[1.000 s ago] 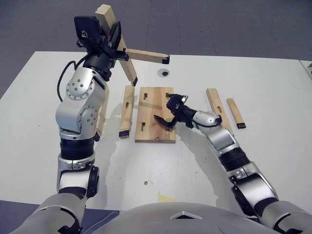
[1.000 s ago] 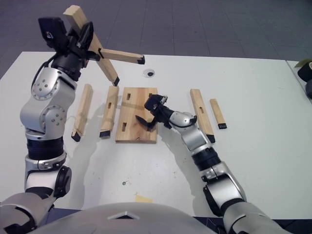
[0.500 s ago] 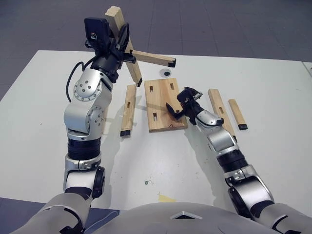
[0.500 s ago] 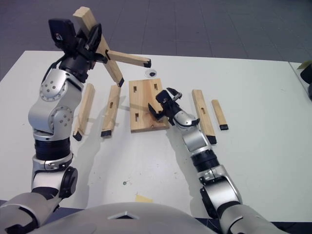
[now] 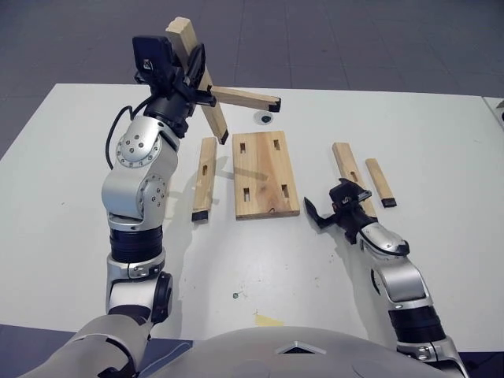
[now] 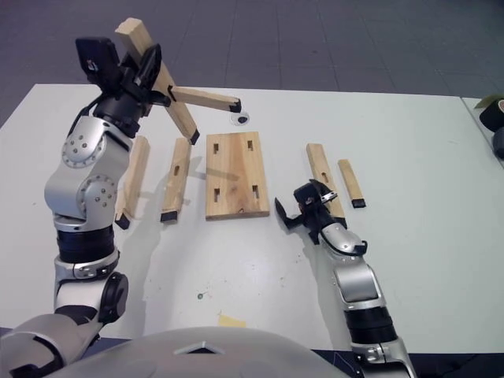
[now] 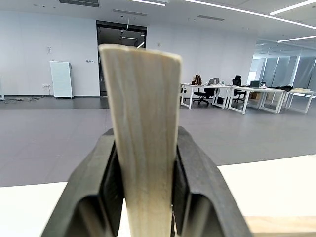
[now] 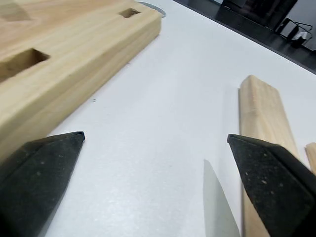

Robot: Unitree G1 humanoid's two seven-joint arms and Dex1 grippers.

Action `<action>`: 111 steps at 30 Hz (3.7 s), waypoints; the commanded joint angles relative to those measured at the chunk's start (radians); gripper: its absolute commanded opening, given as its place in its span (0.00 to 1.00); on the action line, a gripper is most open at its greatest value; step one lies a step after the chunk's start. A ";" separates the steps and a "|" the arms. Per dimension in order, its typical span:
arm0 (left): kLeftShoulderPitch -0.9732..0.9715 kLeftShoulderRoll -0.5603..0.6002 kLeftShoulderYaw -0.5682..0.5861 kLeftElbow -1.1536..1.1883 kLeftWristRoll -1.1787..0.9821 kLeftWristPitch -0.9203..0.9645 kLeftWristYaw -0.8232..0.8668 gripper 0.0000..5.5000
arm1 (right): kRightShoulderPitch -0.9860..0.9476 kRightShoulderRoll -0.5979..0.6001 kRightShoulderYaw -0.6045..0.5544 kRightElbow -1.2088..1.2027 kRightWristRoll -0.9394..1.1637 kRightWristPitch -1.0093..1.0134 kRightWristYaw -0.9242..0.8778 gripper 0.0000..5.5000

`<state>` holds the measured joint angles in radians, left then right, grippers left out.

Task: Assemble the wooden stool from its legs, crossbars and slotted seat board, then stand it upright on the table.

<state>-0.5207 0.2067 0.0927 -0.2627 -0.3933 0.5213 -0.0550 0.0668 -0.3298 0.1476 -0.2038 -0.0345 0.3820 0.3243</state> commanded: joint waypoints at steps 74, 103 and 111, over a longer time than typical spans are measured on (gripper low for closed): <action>0.676 0.194 -0.103 -0.054 0.020 -0.157 -0.245 0.19 | -0.016 0.073 0.054 0.100 -0.023 -0.067 -0.034 0.98; 0.016 0.371 0.277 0.104 -0.338 0.197 0.026 0.82 | -0.015 0.085 0.070 0.119 -0.034 -0.075 -0.036 0.98; 0.211 0.398 0.107 0.225 -0.158 0.264 -0.096 0.98 | -0.010 0.085 0.074 0.115 -0.033 -0.070 -0.035 0.98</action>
<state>-0.3112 0.5950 0.2221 -0.0408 -0.5837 0.7677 -0.1253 0.0310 -0.2409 0.2083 -0.1046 -0.0539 0.2764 0.2837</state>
